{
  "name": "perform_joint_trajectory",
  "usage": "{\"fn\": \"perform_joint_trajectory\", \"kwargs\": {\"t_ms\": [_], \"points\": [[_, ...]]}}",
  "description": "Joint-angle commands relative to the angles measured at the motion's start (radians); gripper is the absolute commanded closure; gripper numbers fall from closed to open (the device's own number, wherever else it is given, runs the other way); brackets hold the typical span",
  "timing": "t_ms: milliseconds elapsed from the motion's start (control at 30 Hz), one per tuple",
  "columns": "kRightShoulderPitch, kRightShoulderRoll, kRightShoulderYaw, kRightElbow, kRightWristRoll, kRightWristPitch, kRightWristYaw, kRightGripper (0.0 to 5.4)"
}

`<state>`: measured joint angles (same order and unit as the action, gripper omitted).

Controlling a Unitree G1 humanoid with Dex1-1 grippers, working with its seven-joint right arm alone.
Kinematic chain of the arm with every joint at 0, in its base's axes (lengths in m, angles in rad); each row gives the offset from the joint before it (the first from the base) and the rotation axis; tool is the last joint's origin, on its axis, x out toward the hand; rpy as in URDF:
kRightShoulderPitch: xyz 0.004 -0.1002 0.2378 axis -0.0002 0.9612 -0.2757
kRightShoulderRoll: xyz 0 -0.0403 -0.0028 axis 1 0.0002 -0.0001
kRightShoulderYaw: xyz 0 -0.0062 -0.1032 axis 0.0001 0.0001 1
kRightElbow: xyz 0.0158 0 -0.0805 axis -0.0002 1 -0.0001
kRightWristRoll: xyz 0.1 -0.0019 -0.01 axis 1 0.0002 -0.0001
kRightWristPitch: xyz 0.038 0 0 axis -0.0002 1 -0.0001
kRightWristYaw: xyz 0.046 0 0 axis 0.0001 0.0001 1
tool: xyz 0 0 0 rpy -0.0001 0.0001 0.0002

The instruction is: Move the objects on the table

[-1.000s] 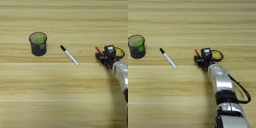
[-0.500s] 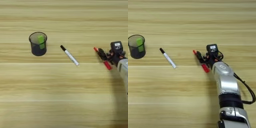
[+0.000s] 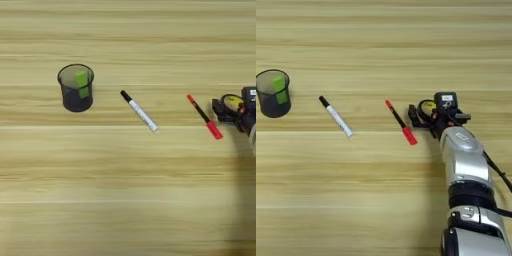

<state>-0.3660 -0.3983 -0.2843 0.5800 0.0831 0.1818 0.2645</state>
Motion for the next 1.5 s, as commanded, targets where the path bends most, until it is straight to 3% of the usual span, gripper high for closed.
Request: {"fn": "perform_joint_trajectory", "kwargs": {"t_ms": [33,1200,1367,1500], "points": [[-0.097,-0.056,-0.005,0.003,-0.003,-0.062,-0.016,0.02],[-0.166,-0.083,0.002,0.198,-0.005,-0.118,-0.036,0.02],[-0.178,-0.083,0.003,0.232,0.0,-0.112,-0.03,0.02],[-0.188,-0.074,-0.011,0.243,0.039,-0.069,0.014,0.02]]}}
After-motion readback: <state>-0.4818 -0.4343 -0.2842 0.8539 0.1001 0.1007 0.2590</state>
